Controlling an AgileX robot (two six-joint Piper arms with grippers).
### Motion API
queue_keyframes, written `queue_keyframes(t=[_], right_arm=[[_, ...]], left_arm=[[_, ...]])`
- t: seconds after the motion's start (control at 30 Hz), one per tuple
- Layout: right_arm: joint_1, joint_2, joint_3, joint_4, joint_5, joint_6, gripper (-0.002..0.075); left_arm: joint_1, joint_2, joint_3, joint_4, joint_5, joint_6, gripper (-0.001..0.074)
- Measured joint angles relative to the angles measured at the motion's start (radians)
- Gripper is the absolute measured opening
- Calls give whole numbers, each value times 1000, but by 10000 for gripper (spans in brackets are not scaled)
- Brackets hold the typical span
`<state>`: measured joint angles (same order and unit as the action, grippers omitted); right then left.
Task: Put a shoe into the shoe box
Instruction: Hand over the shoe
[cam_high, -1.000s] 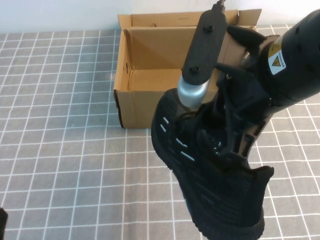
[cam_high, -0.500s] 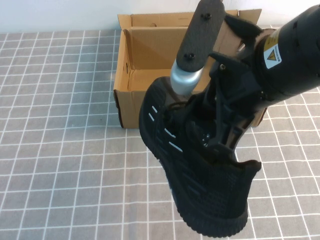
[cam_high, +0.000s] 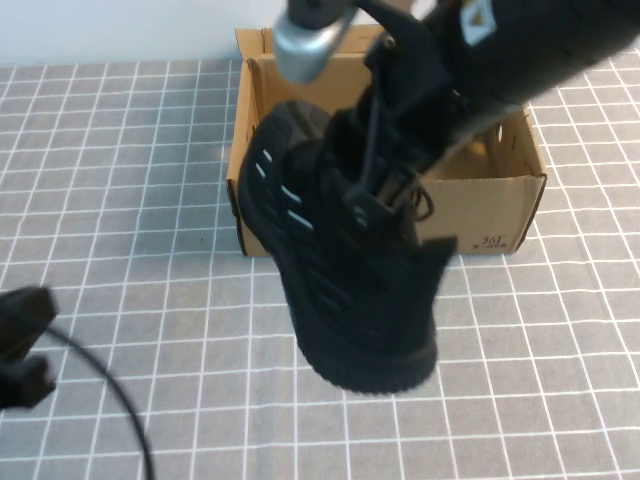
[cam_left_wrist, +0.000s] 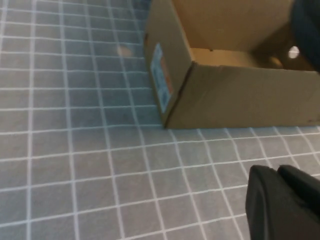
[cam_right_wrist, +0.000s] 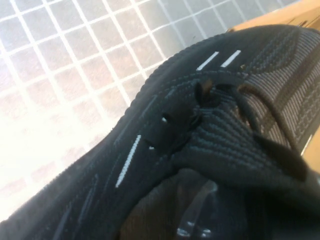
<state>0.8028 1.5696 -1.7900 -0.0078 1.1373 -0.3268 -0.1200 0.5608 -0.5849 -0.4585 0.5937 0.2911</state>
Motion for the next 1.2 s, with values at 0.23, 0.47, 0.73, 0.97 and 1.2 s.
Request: queue_keyframes(t=[0.23, 0.47, 0.73, 0.97, 1.2], right_arm=[[-29, 152, -205, -18, 59, 13, -6], [-129, 303, -414, -10, 114, 56, -6], [-224, 399, -509, 65, 140, 81, -6], [-236, 408, -509, 97, 145, 104, -6], [-236, 408, -510, 102, 147, 104, -6]], left_arm=[[0, 221, -108, -299, 14, 352, -1], [-35, 387, -227, -376, 26, 480, -1], [-245, 569, -365, -313, -44, 493, -1], [-468, 601, -422, -199, -106, 491, -1], [-569, 590, -425, -174, -123, 487, 20]])
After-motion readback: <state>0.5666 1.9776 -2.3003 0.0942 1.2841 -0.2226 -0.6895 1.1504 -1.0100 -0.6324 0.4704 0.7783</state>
